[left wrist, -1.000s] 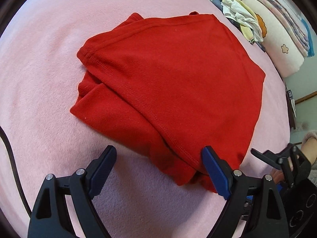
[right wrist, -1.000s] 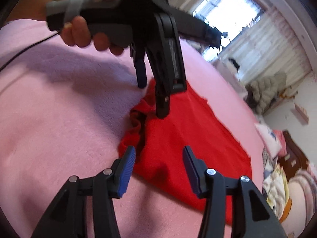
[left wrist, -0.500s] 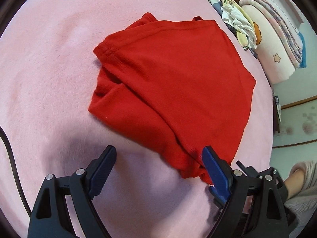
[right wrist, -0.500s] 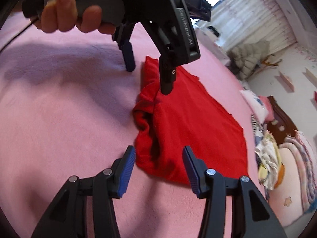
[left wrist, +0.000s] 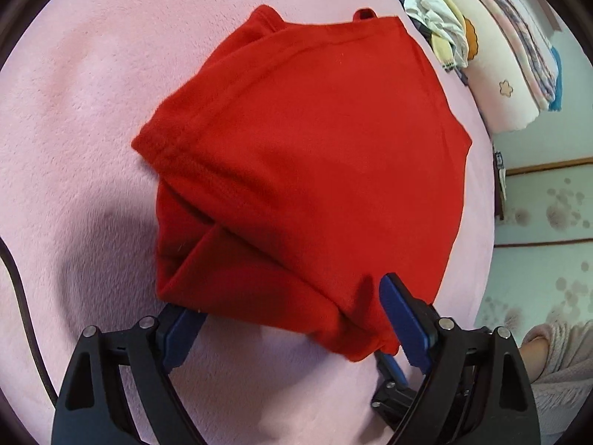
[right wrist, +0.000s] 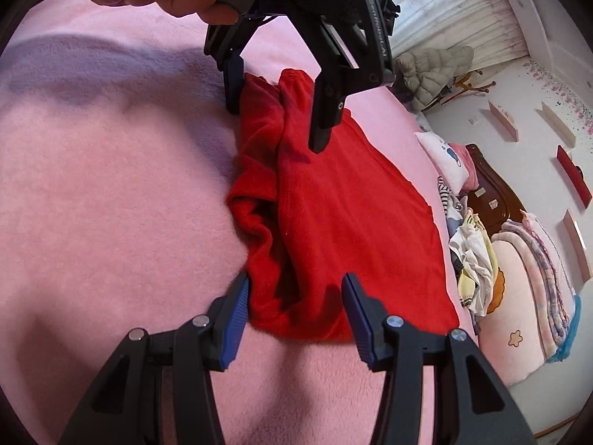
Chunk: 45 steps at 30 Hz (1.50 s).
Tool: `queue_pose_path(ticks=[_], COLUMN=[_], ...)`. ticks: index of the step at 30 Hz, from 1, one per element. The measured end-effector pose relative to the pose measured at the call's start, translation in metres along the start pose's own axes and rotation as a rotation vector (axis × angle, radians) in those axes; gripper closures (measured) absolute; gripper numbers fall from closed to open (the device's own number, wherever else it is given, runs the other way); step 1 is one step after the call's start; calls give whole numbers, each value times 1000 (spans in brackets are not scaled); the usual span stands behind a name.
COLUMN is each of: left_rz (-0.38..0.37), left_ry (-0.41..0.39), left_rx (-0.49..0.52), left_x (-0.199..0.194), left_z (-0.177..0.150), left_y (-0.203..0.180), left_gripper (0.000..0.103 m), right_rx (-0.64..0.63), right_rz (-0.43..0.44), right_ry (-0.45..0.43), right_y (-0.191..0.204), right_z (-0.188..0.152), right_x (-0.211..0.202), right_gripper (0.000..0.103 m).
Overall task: Fold small clothes
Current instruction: 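Close the left tool on the folded red shirt edge and lift it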
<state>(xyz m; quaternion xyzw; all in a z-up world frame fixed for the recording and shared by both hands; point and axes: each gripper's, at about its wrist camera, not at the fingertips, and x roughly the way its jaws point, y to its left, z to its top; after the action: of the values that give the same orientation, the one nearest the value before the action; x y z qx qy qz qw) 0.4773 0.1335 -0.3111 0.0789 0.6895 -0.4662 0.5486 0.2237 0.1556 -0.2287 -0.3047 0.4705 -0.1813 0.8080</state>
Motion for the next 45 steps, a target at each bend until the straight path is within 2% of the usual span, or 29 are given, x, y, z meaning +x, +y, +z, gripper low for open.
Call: queue_pose_path(ticks=[1, 3, 4, 5, 6, 8, 11, 17, 20, 26, 29, 39, 45], left_rz=[0, 34, 67, 79, 59, 83, 156, 203, 241, 294, 321, 346, 365], left_ry=[-12, -49, -59, -58, -60, -90, -118, -160, -193, -229, -223, -169, -115], left_rx=[-8, -21, -27, -34, -51, -61, -48, -118, -126, -83, -56, 4, -5], left_x=[-1, -6, -6, -5, -4, -7, -11, -32, -46, -50, -38, 34, 85], left_z=[1, 0, 1, 2, 3, 1, -2, 8, 24, 75, 106, 204, 241], left_y=[-1, 2, 2, 3, 4, -2, -18, -40, -67, -132, -165, -243, -249], left_gripper=[17, 39, 63, 71, 82, 89, 91, 92, 92, 92, 92, 92, 92], right_rx=[9, 46, 60, 69, 69, 72, 92, 207, 300, 464, 517, 630, 717], right_rz=[-6, 9, 16, 29, 35, 54, 84, 221, 309, 427, 477, 523, 581], right_ry=[5, 26, 31, 45, 56, 53, 45, 30, 28, 57, 79, 112, 151], right_y=[2, -4, -6, -8, -10, -14, -23, -66, -101, -178, -213, -296, -319], right_z=[2, 5, 5, 6, 6, 6, 7, 9, 10, -1, -14, -63, -90], right_x=[0, 8, 10, 14, 18, 20, 16, 9, 11, 32, 52, 117, 155], right_gripper=[54, 59, 75, 83, 88, 90, 92, 92, 93, 93, 93, 93, 93])
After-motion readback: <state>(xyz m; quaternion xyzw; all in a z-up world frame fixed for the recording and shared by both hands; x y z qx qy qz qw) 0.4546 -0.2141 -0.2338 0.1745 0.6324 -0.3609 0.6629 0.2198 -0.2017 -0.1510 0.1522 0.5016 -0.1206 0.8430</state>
